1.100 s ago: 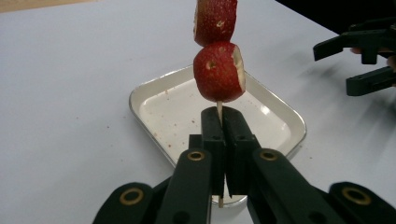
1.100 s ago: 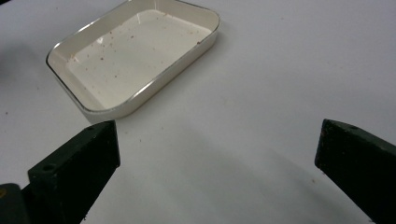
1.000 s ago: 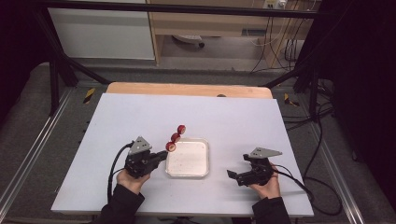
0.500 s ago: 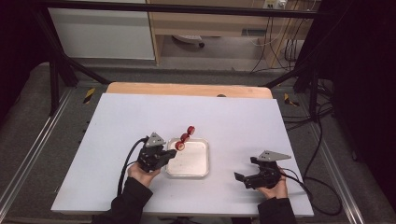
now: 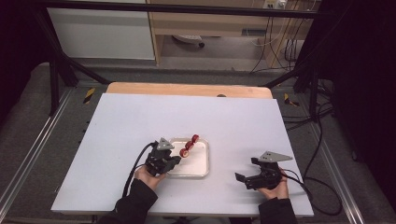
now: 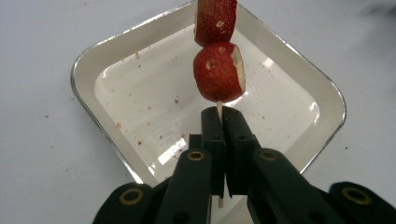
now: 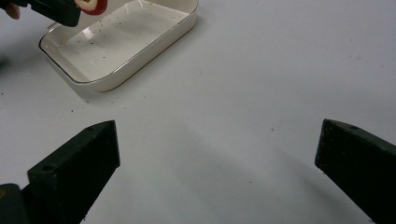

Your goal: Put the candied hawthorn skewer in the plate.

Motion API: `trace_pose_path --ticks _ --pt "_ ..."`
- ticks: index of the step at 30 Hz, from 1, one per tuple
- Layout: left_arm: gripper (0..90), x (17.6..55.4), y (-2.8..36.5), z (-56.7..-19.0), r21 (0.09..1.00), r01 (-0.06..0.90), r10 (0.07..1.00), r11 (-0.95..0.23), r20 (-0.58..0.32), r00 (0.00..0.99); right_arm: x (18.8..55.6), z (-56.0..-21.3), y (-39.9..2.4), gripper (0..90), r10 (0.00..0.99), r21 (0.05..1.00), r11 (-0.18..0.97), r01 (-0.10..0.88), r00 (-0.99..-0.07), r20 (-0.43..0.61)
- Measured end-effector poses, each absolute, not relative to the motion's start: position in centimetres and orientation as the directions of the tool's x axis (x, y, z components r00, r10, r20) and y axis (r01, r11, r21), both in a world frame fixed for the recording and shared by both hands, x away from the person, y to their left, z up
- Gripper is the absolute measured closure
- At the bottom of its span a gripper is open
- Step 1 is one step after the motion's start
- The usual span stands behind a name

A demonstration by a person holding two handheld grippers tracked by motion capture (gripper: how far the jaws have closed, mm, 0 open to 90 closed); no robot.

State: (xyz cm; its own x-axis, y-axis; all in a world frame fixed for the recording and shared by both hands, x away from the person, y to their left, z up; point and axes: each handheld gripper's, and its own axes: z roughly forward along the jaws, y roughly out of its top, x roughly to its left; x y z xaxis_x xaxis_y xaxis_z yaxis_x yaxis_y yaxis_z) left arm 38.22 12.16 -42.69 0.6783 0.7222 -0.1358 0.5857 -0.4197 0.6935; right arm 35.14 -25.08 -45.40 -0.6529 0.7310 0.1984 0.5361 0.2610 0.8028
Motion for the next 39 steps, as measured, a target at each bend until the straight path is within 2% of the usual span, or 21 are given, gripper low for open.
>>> trace_pose_path --ticks 10,19,24,28,35,39 --pt "88.1 38.1 11.6 -43.4 0.626 0.620 0.736 -0.474 -0.104 0.669 35.1 -45.4 -25.2 0.5 0.728 0.803 0.258 0.538 -0.655 0.205" --pt "87.8 38.0 11.3 -43.7 0.621 0.611 0.739 -0.490 -0.076 0.670 35.2 -45.5 -25.1 0.5 0.728 0.803 0.257 0.537 -0.654 0.204" --pt "84.3 37.9 11.3 -43.6 0.619 0.602 0.730 -0.504 -0.067 0.680 35.1 -45.5 -25.1 0.5 0.729 0.802 0.259 0.538 -0.654 0.202" --pt "70.1 37.8 11.7 -43.5 0.633 0.586 0.720 -0.505 -0.066 0.691 35.1 -45.5 -25.1 0.5 0.729 0.802 0.257 0.539 -0.653 0.205" --pt "36.3 37.5 13.4 -42.5 0.673 0.567 0.719 -0.475 -0.074 0.691 35.1 -45.6 -25.1 0.5 0.731 0.800 0.255 0.543 -0.650 0.208" --pt "20.3 37.3 14.8 -42.0 0.668 0.577 0.731 -0.470 -0.073 0.679 35.2 -45.5 -25.1 0.5 0.730 0.800 0.254 0.544 -0.650 0.210"
